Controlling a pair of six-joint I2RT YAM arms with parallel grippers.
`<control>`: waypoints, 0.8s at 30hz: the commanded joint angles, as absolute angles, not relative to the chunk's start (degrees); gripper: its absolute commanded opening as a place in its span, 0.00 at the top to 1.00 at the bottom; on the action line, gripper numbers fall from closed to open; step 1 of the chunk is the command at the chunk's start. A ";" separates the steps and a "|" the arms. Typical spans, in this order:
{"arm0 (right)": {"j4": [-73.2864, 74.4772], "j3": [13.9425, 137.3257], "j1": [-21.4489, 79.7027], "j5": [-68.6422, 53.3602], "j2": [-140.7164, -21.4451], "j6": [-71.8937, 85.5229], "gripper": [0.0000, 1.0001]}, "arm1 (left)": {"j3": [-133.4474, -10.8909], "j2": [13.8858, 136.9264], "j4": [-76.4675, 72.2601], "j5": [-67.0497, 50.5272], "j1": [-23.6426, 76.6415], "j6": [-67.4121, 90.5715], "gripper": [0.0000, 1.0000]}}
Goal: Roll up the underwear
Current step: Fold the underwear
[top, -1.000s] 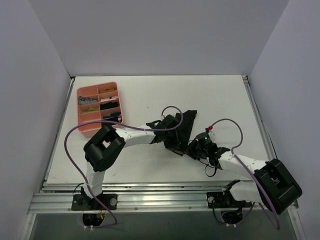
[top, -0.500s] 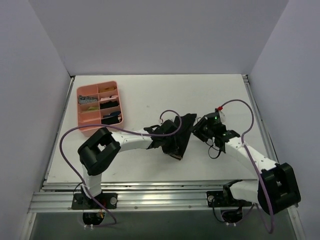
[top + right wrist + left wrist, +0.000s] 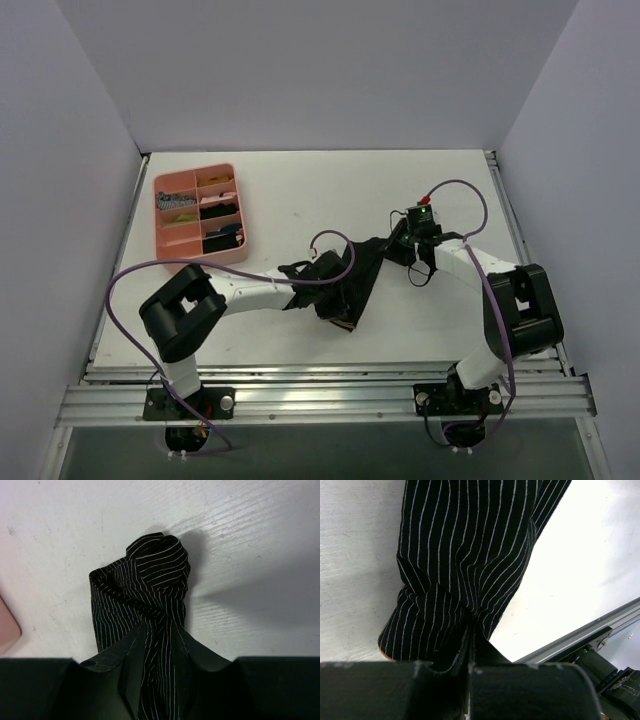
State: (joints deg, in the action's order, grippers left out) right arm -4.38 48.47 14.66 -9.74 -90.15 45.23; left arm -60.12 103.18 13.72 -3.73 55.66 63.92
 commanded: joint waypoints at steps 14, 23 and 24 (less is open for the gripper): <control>-9.23 50.01 15.64 -14.06 -95.62 40.61 0.75 | -59.76 104.33 22.67 -1.05 56.25 61.88 0.96; -9.40 50.98 17.49 -13.89 -97.82 40.52 0.78 | -60.73 104.68 23.29 -1.05 56.25 61.52 0.96; -9.40 51.24 17.66 -13.89 -97.91 40.34 0.80 | -60.73 104.76 23.29 -0.97 56.25 61.52 0.97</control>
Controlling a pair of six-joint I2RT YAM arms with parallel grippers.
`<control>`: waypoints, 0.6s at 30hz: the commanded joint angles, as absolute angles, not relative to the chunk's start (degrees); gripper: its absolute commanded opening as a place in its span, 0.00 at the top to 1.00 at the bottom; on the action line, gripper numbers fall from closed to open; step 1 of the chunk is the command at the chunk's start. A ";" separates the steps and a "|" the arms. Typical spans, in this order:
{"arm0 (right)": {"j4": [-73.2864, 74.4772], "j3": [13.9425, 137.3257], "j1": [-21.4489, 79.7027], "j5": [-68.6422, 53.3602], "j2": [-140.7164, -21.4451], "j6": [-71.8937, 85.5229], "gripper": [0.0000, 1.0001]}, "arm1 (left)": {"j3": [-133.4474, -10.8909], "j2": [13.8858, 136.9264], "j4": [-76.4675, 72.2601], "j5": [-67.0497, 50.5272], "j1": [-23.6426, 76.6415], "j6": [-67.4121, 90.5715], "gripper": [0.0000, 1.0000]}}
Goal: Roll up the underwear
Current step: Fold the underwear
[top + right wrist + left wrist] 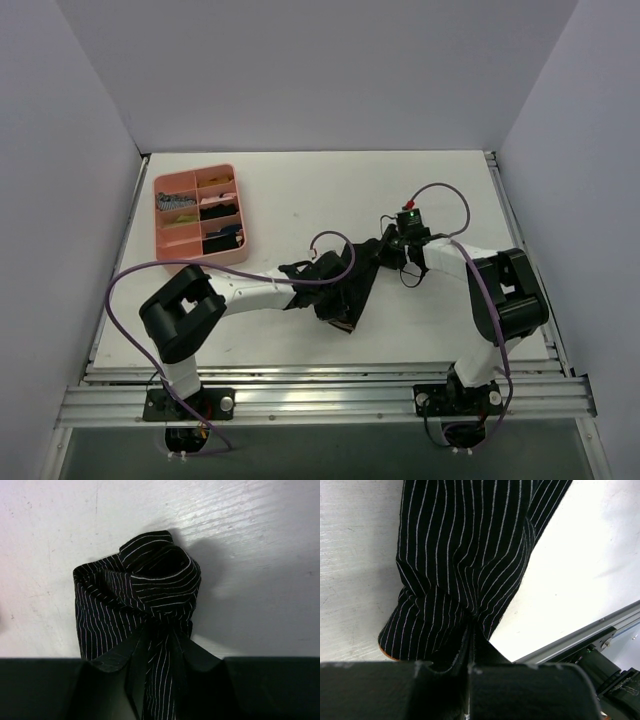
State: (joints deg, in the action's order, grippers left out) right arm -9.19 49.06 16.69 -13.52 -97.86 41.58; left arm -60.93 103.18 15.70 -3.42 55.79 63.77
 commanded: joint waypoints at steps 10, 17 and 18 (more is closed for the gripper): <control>-6.25 53.61 17.32 -11.52 -97.03 37.89 1.00 | -60.21 105.12 23.20 -1.58 56.34 61.70 0.97; -3.17 56.77 16.17 -10.11 -97.82 34.55 1.00 | -59.33 105.12 23.38 -1.32 56.78 61.96 0.97; -2.64 57.21 16.08 -9.93 -98.00 34.37 1.00 | -59.24 105.12 23.29 -1.32 56.78 62.05 0.97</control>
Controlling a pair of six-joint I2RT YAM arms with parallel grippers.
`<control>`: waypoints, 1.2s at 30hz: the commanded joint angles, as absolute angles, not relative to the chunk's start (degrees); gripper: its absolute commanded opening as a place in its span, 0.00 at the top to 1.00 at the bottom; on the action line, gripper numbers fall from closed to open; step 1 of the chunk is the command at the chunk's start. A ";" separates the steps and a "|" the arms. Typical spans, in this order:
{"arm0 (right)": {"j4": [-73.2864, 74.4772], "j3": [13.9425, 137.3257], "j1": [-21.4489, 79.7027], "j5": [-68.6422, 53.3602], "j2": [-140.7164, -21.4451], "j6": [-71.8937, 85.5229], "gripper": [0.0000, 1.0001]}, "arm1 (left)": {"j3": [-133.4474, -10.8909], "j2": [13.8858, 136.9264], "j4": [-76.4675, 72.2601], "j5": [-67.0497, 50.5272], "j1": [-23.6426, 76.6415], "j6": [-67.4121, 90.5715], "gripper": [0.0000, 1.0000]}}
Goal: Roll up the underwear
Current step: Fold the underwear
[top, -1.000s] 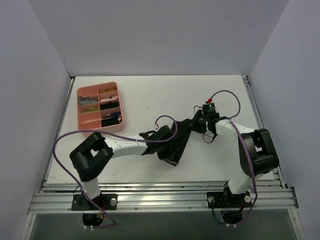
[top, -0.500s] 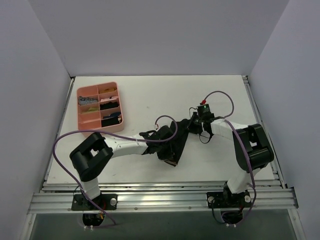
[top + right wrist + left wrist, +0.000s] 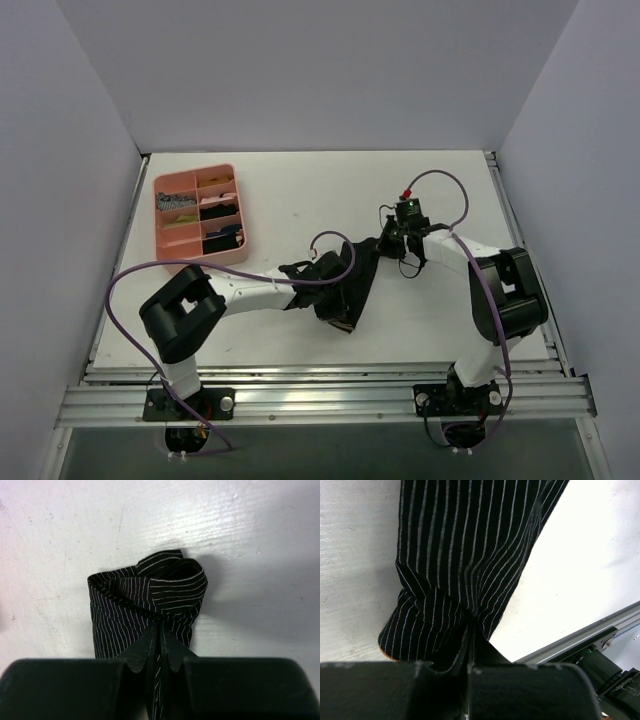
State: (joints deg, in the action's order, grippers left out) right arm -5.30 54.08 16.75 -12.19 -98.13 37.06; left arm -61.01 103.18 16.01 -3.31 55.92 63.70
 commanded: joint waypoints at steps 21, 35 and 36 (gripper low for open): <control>0.88 55.64 12.92 -4.76 -97.03 35.06 1.00 | -59.85 106.08 23.73 -1.14 57.74 62.14 0.98; 4.22 60.55 13.18 -8.70 -91.76 34.45 0.82 | -62.49 106.96 24.35 -1.32 58.10 60.56 0.98; 4.48 61.17 13.27 -9.22 -91.50 34.45 0.81 | -62.58 106.96 24.35 -1.32 58.18 60.38 0.98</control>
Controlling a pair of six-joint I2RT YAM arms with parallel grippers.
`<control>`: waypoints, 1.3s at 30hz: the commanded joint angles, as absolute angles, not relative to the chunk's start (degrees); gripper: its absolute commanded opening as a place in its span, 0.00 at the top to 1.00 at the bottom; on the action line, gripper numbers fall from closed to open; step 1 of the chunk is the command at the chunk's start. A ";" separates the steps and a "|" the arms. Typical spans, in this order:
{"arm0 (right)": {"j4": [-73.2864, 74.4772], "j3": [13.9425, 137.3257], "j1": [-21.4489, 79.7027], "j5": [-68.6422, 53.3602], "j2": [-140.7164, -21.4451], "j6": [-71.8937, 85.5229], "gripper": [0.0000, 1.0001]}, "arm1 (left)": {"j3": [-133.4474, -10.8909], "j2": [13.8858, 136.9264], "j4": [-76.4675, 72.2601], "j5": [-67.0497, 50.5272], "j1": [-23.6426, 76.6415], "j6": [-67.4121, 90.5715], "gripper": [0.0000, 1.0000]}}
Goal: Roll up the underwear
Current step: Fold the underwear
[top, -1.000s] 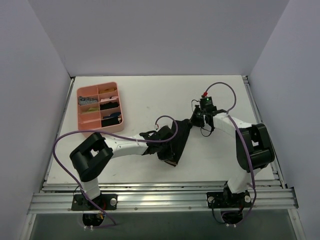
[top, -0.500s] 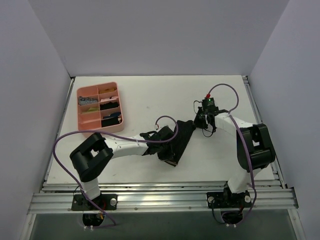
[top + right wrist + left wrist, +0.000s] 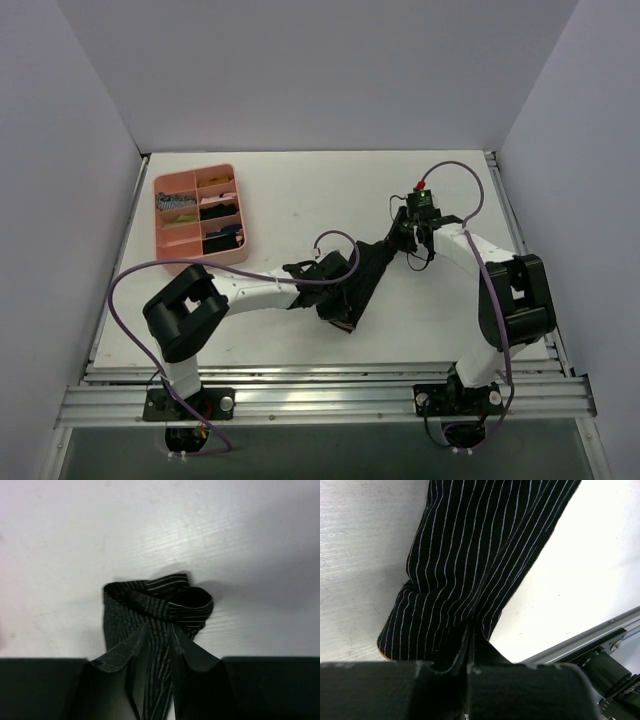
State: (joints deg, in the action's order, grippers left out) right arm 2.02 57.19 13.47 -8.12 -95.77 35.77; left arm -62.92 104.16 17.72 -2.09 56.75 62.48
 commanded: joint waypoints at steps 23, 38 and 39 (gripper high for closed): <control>7.21 69.08 20.13 -10.73 -108.54 36.04 0.80 | -61.44 106.17 25.05 -0.88 59.50 61.61 0.98; 1.41 69.87 22.41 -9.84 -110.05 40.70 0.81 | -62.13 108.90 25.39 -0.62 60.91 62.93 0.98; 1.84 70.05 22.59 -10.02 -109.34 40.08 0.81 | -63.18 108.72 26.10 -0.53 60.91 62.67 0.96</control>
